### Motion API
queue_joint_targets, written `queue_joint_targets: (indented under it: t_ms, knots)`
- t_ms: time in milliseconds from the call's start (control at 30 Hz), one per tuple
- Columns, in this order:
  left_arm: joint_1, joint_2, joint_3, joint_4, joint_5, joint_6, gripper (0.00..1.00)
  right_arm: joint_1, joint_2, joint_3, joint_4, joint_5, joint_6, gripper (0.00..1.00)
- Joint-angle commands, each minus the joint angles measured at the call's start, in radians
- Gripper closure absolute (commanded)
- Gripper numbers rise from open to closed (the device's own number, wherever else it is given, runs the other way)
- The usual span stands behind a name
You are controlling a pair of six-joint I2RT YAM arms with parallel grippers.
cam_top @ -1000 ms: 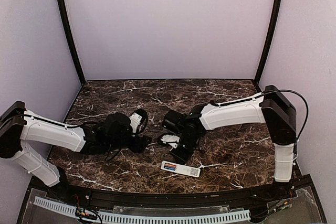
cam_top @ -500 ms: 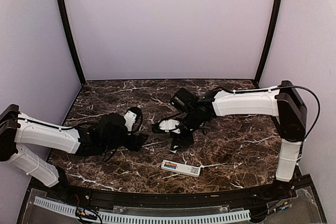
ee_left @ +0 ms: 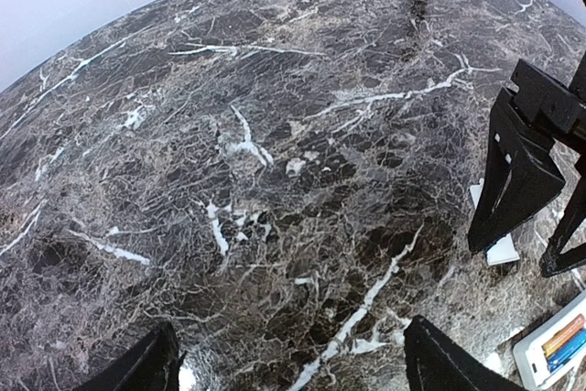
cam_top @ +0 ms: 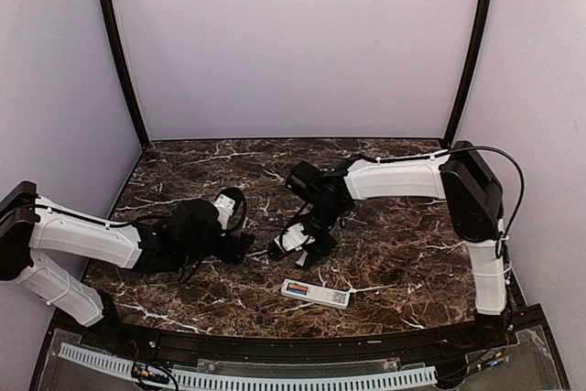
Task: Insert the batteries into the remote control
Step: Move the right arm with the battery cover to the center of the board.
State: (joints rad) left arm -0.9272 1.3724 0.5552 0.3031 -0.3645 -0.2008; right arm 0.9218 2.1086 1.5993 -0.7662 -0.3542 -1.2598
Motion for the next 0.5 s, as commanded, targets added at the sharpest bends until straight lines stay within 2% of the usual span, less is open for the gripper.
queue_joint_targets:
  t_ms: [0, 267, 467]
  knots:
    - [0.006, 0.029, 0.010, -0.002, -0.003, 0.012, 0.16, -0.013, 0.067, 0.086, -0.148, -0.027, -0.086, 0.38]
    - [0.010, 0.030, 0.011, 0.002, 0.004, 0.014, 0.16, -0.018, 0.166, 0.178, -0.247, 0.003, -0.082, 0.42]
    - [0.008, 0.020, 0.003, 0.004, 0.003, 0.014, 0.16, -0.017, 0.134, 0.111, -0.180, 0.077, -0.075, 0.46]
